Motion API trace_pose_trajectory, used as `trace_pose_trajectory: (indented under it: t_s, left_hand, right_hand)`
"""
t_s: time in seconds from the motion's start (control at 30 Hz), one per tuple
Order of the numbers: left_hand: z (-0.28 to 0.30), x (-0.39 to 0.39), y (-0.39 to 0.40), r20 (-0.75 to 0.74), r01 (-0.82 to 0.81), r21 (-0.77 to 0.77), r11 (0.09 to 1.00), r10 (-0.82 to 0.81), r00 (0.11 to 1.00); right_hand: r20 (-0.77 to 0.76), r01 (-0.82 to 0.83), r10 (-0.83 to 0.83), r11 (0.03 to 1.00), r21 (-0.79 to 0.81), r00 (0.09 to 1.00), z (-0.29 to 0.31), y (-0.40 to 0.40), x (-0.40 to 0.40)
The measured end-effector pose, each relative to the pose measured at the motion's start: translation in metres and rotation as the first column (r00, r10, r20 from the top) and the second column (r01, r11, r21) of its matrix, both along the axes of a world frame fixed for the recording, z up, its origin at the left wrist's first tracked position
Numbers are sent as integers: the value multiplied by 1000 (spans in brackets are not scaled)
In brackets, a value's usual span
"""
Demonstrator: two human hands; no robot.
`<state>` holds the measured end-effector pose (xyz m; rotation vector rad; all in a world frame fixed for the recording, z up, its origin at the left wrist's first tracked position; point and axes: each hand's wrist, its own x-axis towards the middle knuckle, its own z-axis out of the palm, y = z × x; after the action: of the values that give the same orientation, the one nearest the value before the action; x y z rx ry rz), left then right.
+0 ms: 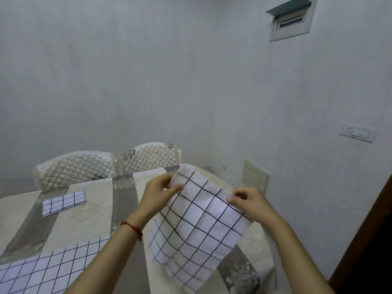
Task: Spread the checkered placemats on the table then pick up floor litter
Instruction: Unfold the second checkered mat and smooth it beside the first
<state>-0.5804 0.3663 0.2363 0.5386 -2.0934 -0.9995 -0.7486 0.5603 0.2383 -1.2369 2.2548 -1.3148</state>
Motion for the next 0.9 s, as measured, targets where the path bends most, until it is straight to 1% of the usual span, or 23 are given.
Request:
trace_pose_trajectory:
  t_s: [0.07,0.13,0.17,0.27,0.37,0.43,0.47,0.53,0.57,0.63,0.67,0.73,0.83,0.9]
  left_hand:
    - [0,-3,3,26,43,49,998,-44,999]
    - [0,-6,4,37,38,32,999,-39,999]
    - [-1,-10,5,15,34,38,999,-34,999]
    - [1,-12,3,-93,15,116,993,-4,996]
    - [6,-10,1,-124,0,147,989,19,992]
    - [7,-12,1,-125,-49,163,985,70,990]
    - [6,-14,0,-122,-96,167,981,117,986]
    - [2,-18,0,-69,-231,166,959,245,967]
    - [-1,-19,2,-41,-299,135,945,306,951]
    - [-5,-22,9,-45,-366,-8,931,365,930]
    - [-7,-23,15,-66,-343,-71,937,338,939]
    - [-9,-26,30,-56,-200,-151,968,194,979]
    - [-13,-30,46,48,54,-228,972,-44,998]
    - [-16,-33,50,108,162,-244,956,-139,984]
  right_hand:
    - [-66,-26,27,1000,7,997,10,-5,4]
    - [-103,-35,35,999,-3,994,17,-9,8]
    - [-106,-28,26,999,-17,994,18,-9,6]
    - [-20,0,-2,997,-78,1000,13,-1,-3]
    - [109,21,-5,990,-142,994,2,9,-8]
    - [181,30,2,985,-172,984,-2,8,-10]
    - [189,32,3,984,-177,982,-2,7,-11]
    - [170,45,-14,983,-181,985,-1,0,-8]
    - [160,61,-33,983,-174,987,0,-3,-7]
    - [129,89,-70,985,-147,989,-1,-11,-5]
    - [115,93,-78,987,-132,990,-1,-14,-4]
    - [94,72,-62,992,-105,994,-1,-20,0]
    - [35,20,-18,999,-43,999,1,-23,7]
    - [2,3,-3,1000,-9,1000,1,-23,10]
